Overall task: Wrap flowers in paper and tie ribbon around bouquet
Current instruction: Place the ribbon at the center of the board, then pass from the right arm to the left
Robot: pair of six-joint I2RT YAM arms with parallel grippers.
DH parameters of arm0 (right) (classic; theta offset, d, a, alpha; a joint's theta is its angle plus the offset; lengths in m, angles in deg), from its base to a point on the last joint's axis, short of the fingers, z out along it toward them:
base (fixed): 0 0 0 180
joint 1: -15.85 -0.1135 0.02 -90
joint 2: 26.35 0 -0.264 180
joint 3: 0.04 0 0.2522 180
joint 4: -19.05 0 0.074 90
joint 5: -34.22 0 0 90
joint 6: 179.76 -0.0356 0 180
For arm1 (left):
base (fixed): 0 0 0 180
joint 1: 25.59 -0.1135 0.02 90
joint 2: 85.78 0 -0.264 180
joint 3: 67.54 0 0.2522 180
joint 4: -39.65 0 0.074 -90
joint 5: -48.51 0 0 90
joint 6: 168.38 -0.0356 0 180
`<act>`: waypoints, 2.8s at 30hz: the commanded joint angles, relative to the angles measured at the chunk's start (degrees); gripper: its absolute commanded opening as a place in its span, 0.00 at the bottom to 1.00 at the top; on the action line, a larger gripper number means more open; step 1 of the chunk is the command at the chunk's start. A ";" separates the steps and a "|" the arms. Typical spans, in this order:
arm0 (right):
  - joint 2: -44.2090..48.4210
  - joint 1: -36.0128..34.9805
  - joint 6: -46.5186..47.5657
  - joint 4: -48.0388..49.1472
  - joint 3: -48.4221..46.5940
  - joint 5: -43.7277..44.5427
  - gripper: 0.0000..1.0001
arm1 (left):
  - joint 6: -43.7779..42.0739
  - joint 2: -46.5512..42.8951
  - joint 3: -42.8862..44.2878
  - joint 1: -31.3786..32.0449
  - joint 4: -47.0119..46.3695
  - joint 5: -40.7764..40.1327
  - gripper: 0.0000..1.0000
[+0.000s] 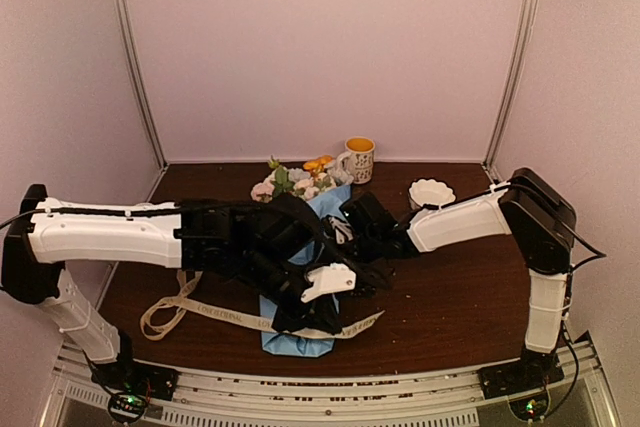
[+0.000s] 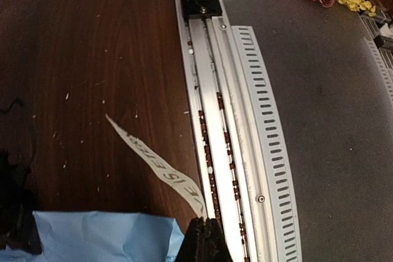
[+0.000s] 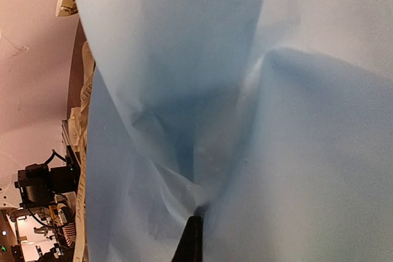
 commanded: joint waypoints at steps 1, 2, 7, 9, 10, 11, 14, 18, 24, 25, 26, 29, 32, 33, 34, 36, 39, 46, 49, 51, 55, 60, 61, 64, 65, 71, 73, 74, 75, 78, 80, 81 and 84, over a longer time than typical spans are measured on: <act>0.66 0.03 -0.58 0.69 -2.30 -1.85 0.00 | -6.04 7.14 7.90 3.42 4.79 2.49 0.00; 0.70 0.05 -0.55 0.47 -2.55 -2.05 0.00 | -6.33 8.94 8.40 3.82 5.19 2.73 0.00; 1.10 0.05 -0.35 -0.80 -3.46 -2.37 0.00 | -8.64 12.07 10.28 4.21 5.61 4.86 0.00; 1.15 0.04 -0.21 -1.26 -3.91 -2.15 0.00 | -9.26 12.20 10.94 4.84 5.69 4.20 0.00; 1.15 0.00 -0.11 -1.59 -4.15 -1.89 0.00 | -9.29 12.53 11.63 5.35 5.47 3.18 0.00; 1.11 0.05 -0.11 -1.71 -4.22 -1.64 0.00 | -9.06 13.05 12.51 5.94 4.91 1.17 0.00; 1.12 0.02 -1.13 -0.19 -3.58 -1.32 0.00 | -8.98 16.67 16.14 7.32 4.16 -0.09 0.00; 1.31 0.00 -1.69 0.24 -3.57 -1.11 0.00 | -11.51 20.70 18.56 7.59 3.66 0.20 0.00; 1.54 -0.01 -0.52 -0.98 -3.43 -0.45 0.00 | -12.90 25.22 19.64 7.62 -0.11 1.17 0.12; 1.58 -0.02 -0.26 -1.18 -3.51 -0.44 0.00 | -12.15 25.59 19.54 7.62 -0.82 -0.13 0.30; 1.55 -0.02 -0.01 -1.40 -3.58 -0.39 0.00 | -11.28 25.46 19.51 7.62 -1.61 -1.50 0.48; 1.56 0.01 0.18 -1.69 -3.44 -0.17 0.00 | -8.38 21.96 17.50 7.62 -6.66 -6.06 0.63; 1.30 0.05 -0.03 -1.15 -3.26 -0.21 0.00 | -4.83 16.47 13.04 7.14 -14.20 -13.39 0.71; 1.24 0.06 -0.16 -0.98 -3.18 -0.20 0.00 | -3.41 14.82 11.81 6.72 -15.91 -15.52 0.73; 1.26 0.06 -0.23 -0.84 -3.09 -0.18 0.00 | -1.85 12.81 10.41 6.09 -17.38 -17.22 0.75; 1.31 0.04 -0.43 -0.40 -2.76 -0.09 0.00 | 1.11 8.70 6.49 4.75 -20.37 -19.47 0.78; 1.17 -0.01 -0.55 -0.07 -2.64 -0.08 0.00 | 5.86 2.41 0.57 2.25 -24.57 -21.78 0.80; 1.23 0.00 -0.45 -0.03 -2.42 0.33 0.00 | 28.35 -7.84 -11.22 -13.25 -24.18 -24.77 0.80; 1.24 0.04 -0.39 0.01 -2.36 0.67 0.00 | 38.81 -9.95 -17.58 -21.99 -25.54 -19.65 0.84; 1.14 0.00 -0.35 -0.08 -2.46 0.71 0.00 | 43.30 -10.22 -21.31 -25.73 -26.94 -17.94 0.86; 1.13 0.01 -0.20 -0.31 -2.59 1.22 0.00 | 48.89 -7.57 -25.55 -29.19 -27.89 -19.32 0.95; 1.03 0.04 -0.27 -0.34 -2.85 0.86 0.00 | 49.66 2.41 -23.42 -31.35 -25.15 -19.38 0.98; 1.19 0.06 -0.19 -0.50 -2.83 1.01 0.00 | 50.05 3.38 -23.69 -31.42 -25.84 -19.17 0.98; 1.47 0.06 -0.14 -0.55 -2.81 1.16 0.00 | 50.81 4.31 -25.25 -31.57 -28.71 -18.73 0.98; 1.49 0.06 -0.16 -0.52 -2.89 1.15 0.00 | 50.60 4.87 -25.12 -31.51 -28.69 -18.80 0.97; 1.10 0.05 -0.25 -0.73 -3.80 0.85 0.00 | 52.27 8.49 -26.93 -31.76 -33.75 -12.39 0.88; 1.06 0.04 -0.34 -0.58 -3.95 0.81 0.00 | 53.20 8.86 -28.22 -31.82 -35.98 -10.12 0.80; 1.12 0.01 -0.37 -0.57 -3.96 0.80 0.00 | 53.75 9.02 -28.77 -31.88 -37.24 -9.08 0.75; 1.14 0.01 -0.44 -0.52 -3.96 0.79 0.00 | 54.12 9.20 -29.31 -31.97 -38.25 -8.02 0.71; 1.14 0.03 -0.45 -0.44 -4.04 0.88 0.00 | 53.71 9.67 -29.18 -32.02 -37.74 -7.77 0.47; 1.32 0.00 -0.29 -0.53 -4.02 1.01 0.00 | 53.41 9.72 -29.00 -32.10 -37.46 -7.74 0.26; 1.37 0.02 -0.09 -0.78 -4.00 1.23 0.00 | 53.30 9.57 -28.96 -32.11 -37.60 -7.62 0.16; 1.88 0.05 1.69 -3.10 -4.56 2.09 0.00 | 53.09 9.15 -28.87 -32.11 -37.62 -7.56 0.00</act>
